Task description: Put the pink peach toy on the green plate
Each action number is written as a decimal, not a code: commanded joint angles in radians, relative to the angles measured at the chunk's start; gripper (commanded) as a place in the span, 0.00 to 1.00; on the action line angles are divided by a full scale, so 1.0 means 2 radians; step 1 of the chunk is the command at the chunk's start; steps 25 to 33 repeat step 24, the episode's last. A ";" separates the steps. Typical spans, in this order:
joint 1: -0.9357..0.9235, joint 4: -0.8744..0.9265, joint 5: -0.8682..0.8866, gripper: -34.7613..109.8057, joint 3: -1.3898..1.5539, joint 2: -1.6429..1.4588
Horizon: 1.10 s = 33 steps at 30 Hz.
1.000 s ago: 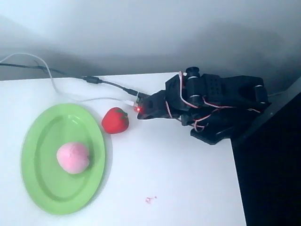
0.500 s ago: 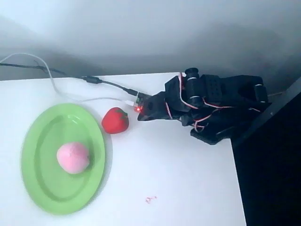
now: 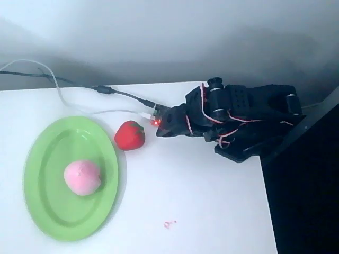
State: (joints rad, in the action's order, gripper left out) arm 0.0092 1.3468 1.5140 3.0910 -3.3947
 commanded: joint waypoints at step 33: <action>0.015 0.029 -0.004 0.25 0.004 -0.012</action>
